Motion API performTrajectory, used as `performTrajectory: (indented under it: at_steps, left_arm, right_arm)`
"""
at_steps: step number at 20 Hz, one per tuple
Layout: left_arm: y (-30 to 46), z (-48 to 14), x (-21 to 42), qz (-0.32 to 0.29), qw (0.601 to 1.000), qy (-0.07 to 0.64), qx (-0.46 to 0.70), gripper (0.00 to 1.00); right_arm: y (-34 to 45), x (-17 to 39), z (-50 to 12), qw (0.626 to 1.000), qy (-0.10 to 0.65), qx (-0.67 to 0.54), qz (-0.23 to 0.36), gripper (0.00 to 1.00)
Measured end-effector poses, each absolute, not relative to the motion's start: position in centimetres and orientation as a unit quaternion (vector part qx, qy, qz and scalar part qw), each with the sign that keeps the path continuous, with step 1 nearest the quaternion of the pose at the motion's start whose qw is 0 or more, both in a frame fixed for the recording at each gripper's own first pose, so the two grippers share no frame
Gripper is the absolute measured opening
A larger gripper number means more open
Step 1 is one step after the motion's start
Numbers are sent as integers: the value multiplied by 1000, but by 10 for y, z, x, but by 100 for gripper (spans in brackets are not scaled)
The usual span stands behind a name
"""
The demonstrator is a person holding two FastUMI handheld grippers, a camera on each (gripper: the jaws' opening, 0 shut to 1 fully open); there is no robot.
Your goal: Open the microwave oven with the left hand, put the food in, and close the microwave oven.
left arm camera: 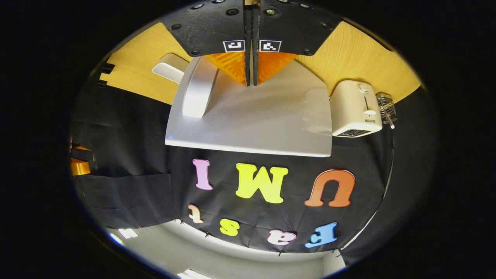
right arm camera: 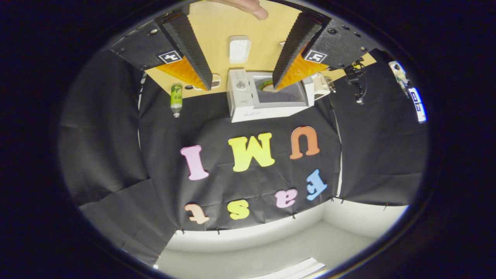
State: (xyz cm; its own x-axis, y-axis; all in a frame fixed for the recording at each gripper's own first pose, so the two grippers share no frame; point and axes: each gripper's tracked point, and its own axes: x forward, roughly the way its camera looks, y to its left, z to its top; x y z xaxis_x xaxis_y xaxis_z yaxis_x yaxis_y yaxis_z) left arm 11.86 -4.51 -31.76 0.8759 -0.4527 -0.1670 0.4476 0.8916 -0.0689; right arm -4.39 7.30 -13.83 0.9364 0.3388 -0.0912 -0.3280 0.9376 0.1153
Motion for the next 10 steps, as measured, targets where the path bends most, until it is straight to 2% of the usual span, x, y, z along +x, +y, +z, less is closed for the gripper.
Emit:
performTrajectory:
  at_steps: [10]
  left_arm:
    - [-93,-319,173,-239,966,98,-17,0]
  right_arm:
    - [50,-5,-134,987,43,16,152,99]
